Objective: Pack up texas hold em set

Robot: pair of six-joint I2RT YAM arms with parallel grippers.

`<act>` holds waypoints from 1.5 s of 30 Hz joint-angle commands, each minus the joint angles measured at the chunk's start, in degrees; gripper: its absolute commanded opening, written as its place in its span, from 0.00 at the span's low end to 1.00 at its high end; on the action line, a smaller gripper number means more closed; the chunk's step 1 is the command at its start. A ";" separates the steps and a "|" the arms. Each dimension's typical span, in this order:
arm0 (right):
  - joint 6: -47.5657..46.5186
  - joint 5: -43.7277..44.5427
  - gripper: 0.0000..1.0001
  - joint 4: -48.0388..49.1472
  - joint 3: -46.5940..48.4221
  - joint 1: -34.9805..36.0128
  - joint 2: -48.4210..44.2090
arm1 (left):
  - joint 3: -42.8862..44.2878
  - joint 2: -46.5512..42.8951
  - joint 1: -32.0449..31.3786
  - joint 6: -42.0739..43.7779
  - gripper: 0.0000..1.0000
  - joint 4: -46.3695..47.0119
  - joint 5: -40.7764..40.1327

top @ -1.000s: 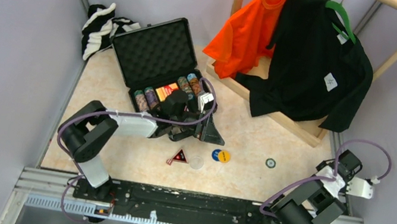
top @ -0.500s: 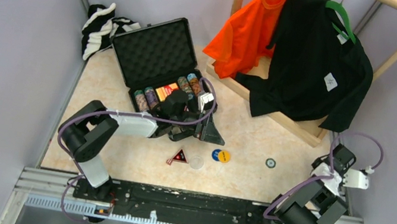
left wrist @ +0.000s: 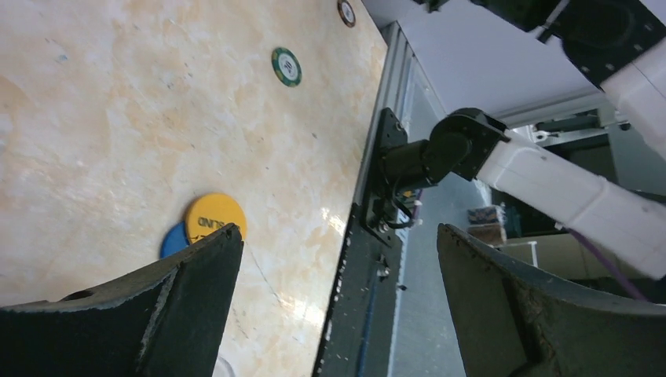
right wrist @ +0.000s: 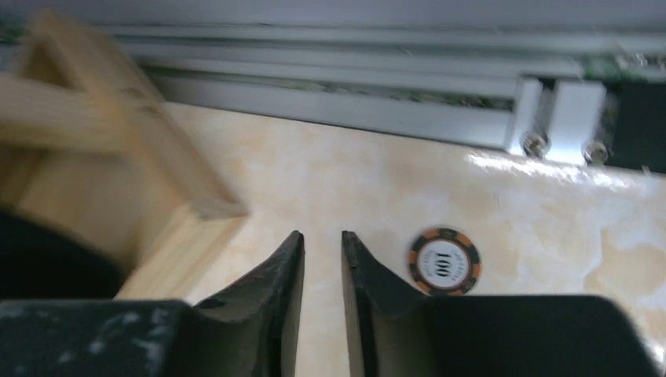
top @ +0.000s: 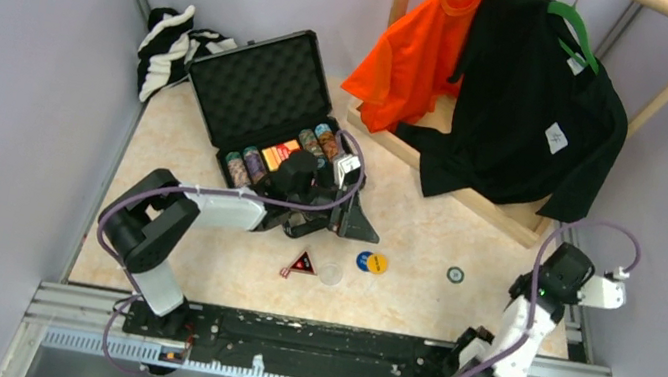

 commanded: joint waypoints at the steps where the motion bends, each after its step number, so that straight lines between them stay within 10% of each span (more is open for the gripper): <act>1: -8.14 -10.26 0.34 4.69 0.94 0.73 -15.49 | 5.03 2.87 -0.01 6.55 0.98 -1.47 -4.19; 13: -2.15 -23.40 0.37 -3.70 16.93 16.44 -30.75 | 46.06 31.19 -10.92 14.73 0.85 -15.92 -9.14; 21: -4.62 -20.47 0.00 -10.71 15.71 19.28 -38.06 | 67.07 46.90 -19.66 21.64 0.84 -23.72 -9.95; 24: -6.55 -17.83 0.00 -12.23 14.23 20.19 -38.99 | 75.01 51.51 -21.96 24.14 0.84 -28.47 -9.44; 27: -6.51 -18.47 0.00 -11.63 12.77 20.21 -38.27 | 68.18 45.94 -22.17 24.95 0.84 -24.78 -11.97; 34: -7.78 -20.04 0.59 -13.32 15.25 20.26 -29.83 | 42.07 27.39 -12.52 28.25 0.92 -21.93 -23.99; 45: -18.52 -27.61 0.67 -25.62 13.55 20.32 -14.65 | 44.53 18.60 7.62 25.99 0.96 -24.89 -13.47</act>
